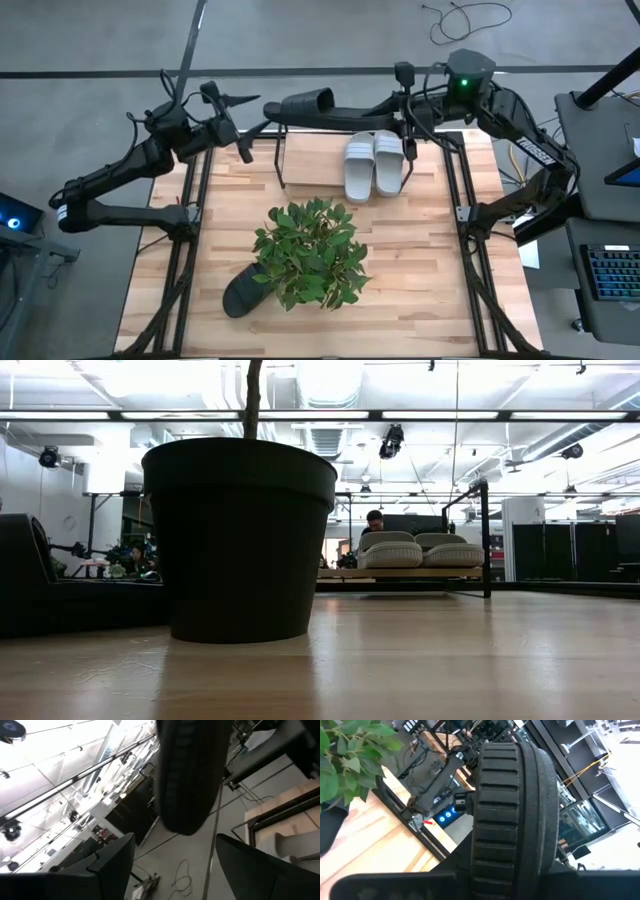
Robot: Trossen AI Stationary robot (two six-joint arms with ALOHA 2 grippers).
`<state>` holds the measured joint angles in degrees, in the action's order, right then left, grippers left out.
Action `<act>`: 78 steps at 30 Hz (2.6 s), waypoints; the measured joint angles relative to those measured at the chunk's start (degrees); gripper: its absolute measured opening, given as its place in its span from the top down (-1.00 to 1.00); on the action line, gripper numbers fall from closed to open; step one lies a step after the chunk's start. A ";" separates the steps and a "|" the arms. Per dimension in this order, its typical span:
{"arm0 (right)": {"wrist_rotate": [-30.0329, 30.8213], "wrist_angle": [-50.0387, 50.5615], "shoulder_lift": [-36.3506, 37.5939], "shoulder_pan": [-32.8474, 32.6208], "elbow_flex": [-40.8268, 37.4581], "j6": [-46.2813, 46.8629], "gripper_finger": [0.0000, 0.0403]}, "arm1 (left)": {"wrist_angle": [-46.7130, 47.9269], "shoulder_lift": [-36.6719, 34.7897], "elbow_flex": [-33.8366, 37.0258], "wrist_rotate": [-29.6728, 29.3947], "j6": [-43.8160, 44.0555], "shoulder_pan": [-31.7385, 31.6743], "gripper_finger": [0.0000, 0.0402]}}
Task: Pick and place slides into the shelf
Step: Put the right black slide on the shelf
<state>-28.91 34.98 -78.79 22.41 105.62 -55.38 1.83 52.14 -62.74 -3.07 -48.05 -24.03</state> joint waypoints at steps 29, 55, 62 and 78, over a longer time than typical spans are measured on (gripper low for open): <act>0.79 -1.32 -1.93 0.07 -0.04 1.00 0.70 | -2.35 2.80 -0.02 10.51 1.08 0.00 0.87; 28.77 -14.36 0.30 1.62 0.00 34.37 0.13 | -13.21 8.39 0.52 -31.38 -16.16 0.15 0.87; 28.55 -13.56 -2.34 2.45 1.04 41.85 0.15 | -31.14 17.28 0.87 -44.99 -34.71 0.42 0.87; 6.38 4.80 -16.01 11.32 23.52 52.70 0.15 | -63.87 30.05 0.83 -41.27 -69.52 2.84 0.87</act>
<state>-22.52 39.78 -94.79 33.74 129.15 -2.68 -62.04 82.19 -61.91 -44.34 -117.58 -21.19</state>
